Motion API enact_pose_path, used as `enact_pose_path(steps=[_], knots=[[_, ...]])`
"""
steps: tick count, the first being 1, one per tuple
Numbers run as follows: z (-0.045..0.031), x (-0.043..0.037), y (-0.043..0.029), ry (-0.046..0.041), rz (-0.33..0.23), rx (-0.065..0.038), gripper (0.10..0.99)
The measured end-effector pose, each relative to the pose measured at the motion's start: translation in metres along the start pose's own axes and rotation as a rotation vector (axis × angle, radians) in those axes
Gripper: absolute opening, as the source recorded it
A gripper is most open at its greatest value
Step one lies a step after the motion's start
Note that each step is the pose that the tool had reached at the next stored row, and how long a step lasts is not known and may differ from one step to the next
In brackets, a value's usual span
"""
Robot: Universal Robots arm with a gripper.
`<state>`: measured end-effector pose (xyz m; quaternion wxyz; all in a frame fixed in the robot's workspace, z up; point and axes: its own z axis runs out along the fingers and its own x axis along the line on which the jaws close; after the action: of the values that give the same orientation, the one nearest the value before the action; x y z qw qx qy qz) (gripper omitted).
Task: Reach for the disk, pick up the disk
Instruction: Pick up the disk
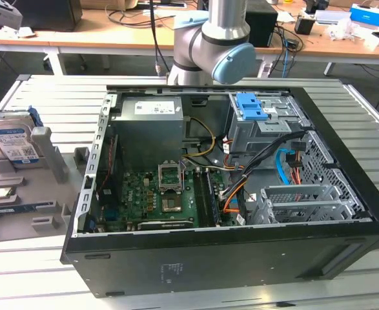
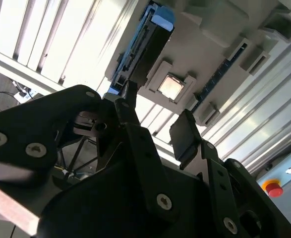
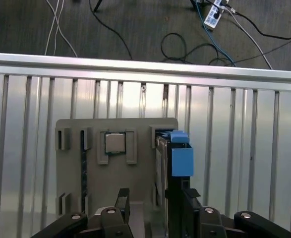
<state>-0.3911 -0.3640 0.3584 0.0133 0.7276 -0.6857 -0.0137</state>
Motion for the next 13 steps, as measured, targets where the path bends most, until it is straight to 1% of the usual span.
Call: enact_pose_path(steps=[3,5,6,8,12,13], knots=[[0.002,-0.002,0.0001,-0.0016,0.0,0.0,0.541],[0.007,-0.0058,0.0045,-0.0016,0.0,0.0,0.541],[0.0087,-0.0089,0.0074,-0.0017,0.0,0.0,0.541],[0.0103,-0.0122,0.0105,-0.002,0.0,0.0,0.541],[0.0179,-0.0192,0.0135,-0.0021,0.0,0.0,0.541],[0.0213,-0.0207,0.014,-0.0021,0.0,0.0,0.541]])
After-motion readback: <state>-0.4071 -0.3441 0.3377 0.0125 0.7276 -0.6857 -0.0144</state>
